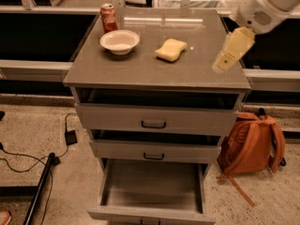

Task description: Place sponge into bottom drawer

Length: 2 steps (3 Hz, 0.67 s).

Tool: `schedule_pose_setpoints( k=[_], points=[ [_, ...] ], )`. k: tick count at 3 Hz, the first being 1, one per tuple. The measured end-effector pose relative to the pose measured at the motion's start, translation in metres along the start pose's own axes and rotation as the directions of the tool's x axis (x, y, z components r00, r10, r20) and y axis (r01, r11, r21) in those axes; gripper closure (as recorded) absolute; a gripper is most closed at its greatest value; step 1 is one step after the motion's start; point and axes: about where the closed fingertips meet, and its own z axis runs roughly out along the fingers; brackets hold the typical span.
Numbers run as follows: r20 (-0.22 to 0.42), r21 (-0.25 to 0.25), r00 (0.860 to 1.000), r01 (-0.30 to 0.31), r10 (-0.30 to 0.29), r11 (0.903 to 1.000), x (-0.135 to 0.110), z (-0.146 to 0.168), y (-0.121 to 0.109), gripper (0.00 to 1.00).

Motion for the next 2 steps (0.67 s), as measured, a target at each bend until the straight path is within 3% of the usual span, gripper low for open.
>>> schedule_pose_setpoints(
  k=[1,2],
  points=[
    [0.131,0.009,0.991,-0.021,0.019,0.9997,-0.037,0.050,-0.050,0.00],
    [0.229,0.007,0.973,-0.028,0.025,0.9996,-0.070,0.112,-0.089,0.00]
  ],
)
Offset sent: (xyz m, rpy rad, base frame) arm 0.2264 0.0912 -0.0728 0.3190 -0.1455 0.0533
